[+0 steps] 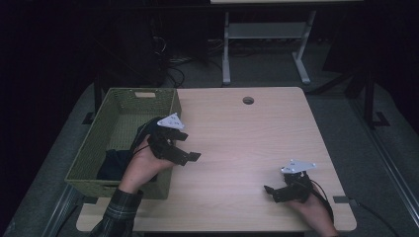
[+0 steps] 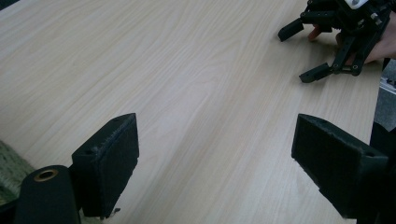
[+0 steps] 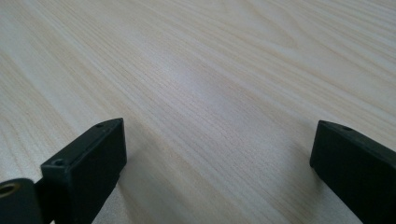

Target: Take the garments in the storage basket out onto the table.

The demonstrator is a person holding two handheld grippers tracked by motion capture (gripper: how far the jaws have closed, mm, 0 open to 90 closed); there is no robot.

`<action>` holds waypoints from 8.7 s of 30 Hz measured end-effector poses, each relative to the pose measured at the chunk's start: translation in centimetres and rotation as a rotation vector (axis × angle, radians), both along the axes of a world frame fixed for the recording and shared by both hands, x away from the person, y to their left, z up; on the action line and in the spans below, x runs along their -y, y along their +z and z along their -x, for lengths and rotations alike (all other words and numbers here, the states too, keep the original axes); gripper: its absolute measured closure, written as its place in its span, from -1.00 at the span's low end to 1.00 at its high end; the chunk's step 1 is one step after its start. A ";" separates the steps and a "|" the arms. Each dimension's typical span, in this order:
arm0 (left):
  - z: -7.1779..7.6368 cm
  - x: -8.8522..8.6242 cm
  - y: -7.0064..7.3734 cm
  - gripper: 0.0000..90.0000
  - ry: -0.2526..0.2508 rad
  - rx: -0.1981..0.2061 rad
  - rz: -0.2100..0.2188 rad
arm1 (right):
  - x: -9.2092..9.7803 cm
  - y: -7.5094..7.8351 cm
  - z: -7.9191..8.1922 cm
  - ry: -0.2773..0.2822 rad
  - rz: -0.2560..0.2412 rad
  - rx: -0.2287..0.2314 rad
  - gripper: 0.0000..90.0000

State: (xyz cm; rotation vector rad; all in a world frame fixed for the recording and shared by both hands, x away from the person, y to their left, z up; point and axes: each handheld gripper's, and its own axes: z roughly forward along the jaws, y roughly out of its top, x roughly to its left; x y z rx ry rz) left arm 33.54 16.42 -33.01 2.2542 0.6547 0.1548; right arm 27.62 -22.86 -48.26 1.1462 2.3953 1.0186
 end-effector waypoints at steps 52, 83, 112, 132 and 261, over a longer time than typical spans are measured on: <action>0.4 -7.7 2.0 -0.67 0.200 0.014 -0.078 | 0.0 0.0 0.0 0.000 0.000 -0.001 -0.93; -0.5 -10.6 0.1 -0.72 0.302 -0.029 -0.179 | 0.0 0.0 0.0 0.000 0.000 0.000 -0.93; -2.5 -10.1 -4.8 -0.72 0.327 -0.107 -0.321 | 0.0 0.0 0.0 -0.001 0.000 -0.001 -0.93; -3.7 -10.2 -6.8 -0.53 0.298 -0.174 -0.329 | 0.0 0.0 0.0 0.000 0.001 -0.001 -0.93; -4.2 1.4 16.1 0.61 -0.072 -0.061 -0.244 | 0.0 0.0 0.0 -0.005 -0.005 -0.006 -0.93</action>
